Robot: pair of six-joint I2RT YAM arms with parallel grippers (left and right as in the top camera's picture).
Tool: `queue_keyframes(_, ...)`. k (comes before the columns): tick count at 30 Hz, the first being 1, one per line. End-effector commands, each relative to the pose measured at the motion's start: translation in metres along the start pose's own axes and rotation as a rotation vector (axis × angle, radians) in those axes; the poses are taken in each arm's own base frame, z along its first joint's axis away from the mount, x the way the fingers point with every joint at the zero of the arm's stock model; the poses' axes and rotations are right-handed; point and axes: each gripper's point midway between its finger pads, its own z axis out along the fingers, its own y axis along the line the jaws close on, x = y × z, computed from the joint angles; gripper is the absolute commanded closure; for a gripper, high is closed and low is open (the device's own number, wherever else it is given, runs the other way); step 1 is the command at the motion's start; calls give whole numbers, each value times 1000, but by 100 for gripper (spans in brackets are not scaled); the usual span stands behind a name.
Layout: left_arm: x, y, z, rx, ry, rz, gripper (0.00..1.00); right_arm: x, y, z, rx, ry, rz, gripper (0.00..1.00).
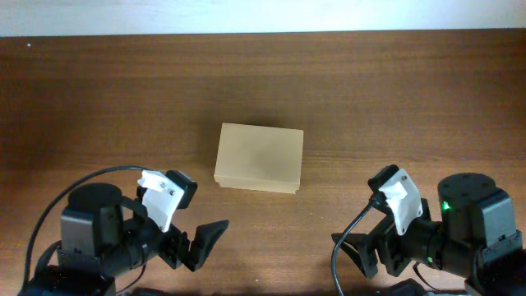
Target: Pack container
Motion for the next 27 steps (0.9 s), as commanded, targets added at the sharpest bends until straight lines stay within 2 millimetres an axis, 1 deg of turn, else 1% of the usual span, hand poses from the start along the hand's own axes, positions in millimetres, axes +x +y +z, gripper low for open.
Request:
queue_keyframes(1, 1, -5, -2, 14, -4, 8, 1, -1, -2, 0, 13, -2, 0, 1)
queue_keyframes(2, 2, 0, -3, -18, -1, 24, 0, -1, -2, 0, 13, -2, 0, 1)
queue_keyframes(3, 4, 10, -7, -90, -3, 47, 1, -1, -2, 0, 13, -2, 0, 1)
queue_keyframes(4, 4, 16, -11, -134, -10, 53, 0, -1, -2, 0, 13, -2, 0, 1)
queue_keyframes(10, 1, 41, -44, -380, -159, 99, 0, -1, -2, 0, 13, -2, 0, 1)
queue_keyframes(13, 13, 57, -49, -478, -210, 85, 1, -1, -2, 0, 13, -2, 0, 1)
queue_keyframes(16, 34, 70, -38, -521, -232, 68, 0, -1, -2, 0, 13, -2, 0, 1)
queue_keyframes(20, 60, 85, -15, -542, -249, 63, 0, -1, -2, 0, 13, -2, 0, 1)
queue_keyframes(24, 79, 101, 6, -563, -264, 62, 0, -1, -2, 0, 13, -2, 0, 1)
queue_keyframes(27, 88, 108, 19, -565, -283, 62, 1, -1, -2, 0, 13, -2, 0, 1)
